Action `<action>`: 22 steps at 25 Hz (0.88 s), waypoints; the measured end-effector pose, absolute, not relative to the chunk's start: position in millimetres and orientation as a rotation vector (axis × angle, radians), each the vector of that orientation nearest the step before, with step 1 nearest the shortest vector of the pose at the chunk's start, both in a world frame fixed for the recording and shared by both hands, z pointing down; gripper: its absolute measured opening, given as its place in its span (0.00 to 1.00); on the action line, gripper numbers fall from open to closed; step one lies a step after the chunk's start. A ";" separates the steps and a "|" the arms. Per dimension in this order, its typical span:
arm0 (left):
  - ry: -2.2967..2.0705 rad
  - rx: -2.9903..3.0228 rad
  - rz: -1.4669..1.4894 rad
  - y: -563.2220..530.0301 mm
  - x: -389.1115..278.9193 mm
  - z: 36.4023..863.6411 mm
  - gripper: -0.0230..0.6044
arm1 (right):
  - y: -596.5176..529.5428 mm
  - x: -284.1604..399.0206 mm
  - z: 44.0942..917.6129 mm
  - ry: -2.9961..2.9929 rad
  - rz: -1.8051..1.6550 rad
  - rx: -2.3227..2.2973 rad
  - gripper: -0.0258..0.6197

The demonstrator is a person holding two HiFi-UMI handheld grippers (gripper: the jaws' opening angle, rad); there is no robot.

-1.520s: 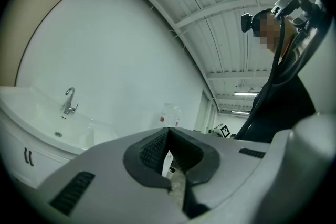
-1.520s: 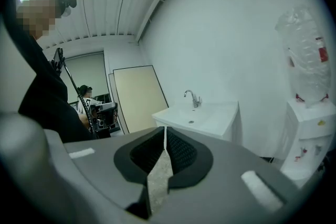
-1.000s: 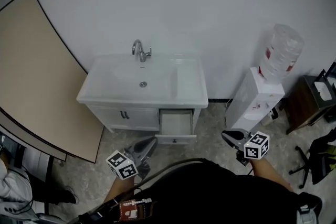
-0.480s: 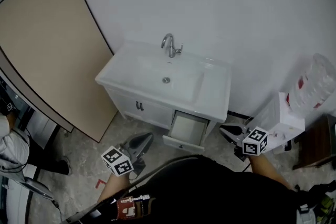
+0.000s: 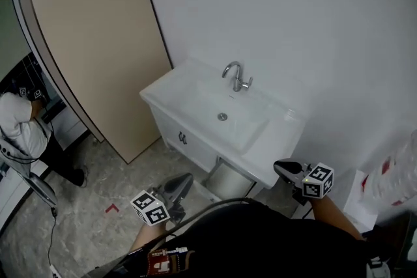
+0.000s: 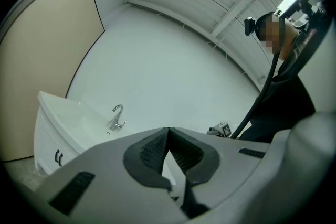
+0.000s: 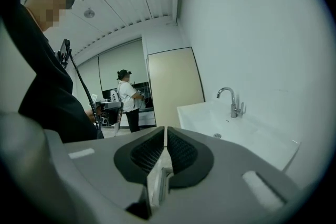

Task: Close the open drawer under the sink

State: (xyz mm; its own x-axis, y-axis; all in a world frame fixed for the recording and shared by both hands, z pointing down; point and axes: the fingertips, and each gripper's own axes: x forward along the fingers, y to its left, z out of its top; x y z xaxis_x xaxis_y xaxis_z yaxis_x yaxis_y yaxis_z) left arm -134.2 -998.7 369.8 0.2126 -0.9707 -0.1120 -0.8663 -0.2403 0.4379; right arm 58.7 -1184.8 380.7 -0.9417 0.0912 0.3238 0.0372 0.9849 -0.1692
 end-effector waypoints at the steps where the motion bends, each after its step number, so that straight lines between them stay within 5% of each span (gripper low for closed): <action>1: -1.760 2.191 -0.520 -997.1 -129.4 372.4 0.04 | -1188.8 58.3 384.5 -2.783 0.228 -0.129 0.04; 22: -2.185 1.645 -0.611 -825.7 -133.1 412.7 0.04 | -1073.0 -81.7 414.1 -2.567 0.047 -0.822 0.04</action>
State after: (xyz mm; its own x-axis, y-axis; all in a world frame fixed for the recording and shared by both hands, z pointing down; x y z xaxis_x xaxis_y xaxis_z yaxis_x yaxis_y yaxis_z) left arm -133.1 -825.7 412.7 -0.2734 -0.9618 0.0107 -0.8168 0.2380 0.5256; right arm -81.7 -1073.0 414.1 -0.7255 0.5600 0.4001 0.5451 0.8224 -0.1627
